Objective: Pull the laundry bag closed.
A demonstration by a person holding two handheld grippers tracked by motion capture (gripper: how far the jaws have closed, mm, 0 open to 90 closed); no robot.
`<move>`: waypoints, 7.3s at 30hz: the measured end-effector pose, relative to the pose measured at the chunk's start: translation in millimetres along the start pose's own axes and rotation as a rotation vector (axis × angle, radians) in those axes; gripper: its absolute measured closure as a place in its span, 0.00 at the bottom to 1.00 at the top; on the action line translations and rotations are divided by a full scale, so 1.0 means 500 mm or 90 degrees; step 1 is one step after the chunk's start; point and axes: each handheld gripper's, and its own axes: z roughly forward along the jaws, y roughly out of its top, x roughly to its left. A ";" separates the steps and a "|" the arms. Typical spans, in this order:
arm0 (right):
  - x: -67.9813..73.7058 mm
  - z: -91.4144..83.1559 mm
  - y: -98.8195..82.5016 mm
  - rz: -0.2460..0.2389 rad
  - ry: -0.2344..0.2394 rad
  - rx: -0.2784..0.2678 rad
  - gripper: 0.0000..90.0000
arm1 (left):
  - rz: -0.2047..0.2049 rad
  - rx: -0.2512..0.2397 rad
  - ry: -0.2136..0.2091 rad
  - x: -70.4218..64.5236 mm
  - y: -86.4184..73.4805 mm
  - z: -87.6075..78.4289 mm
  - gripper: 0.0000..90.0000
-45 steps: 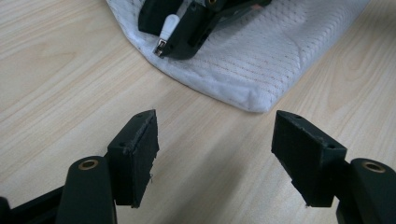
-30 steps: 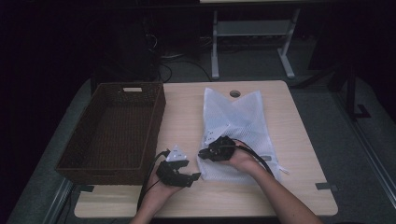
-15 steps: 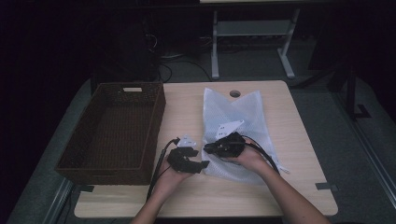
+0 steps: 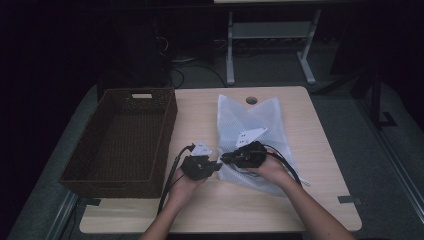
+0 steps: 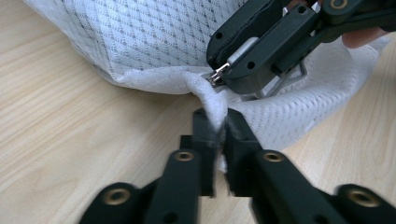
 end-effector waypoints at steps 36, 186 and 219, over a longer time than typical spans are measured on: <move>0.000 0.028 -0.002 -0.034 0.055 0.057 0.90 | 0.059 0.020 0.047 -0.016 -0.018 -0.020 0.97; 0.020 -0.113 -0.087 -0.053 -0.039 0.073 0.96 | -0.104 -0.025 -0.044 -0.002 -0.051 -0.072 0.99; 0.007 -0.179 -0.127 -0.014 -0.049 0.061 0.96 | -0.111 -0.030 -0.032 0.003 -0.058 -0.076 0.99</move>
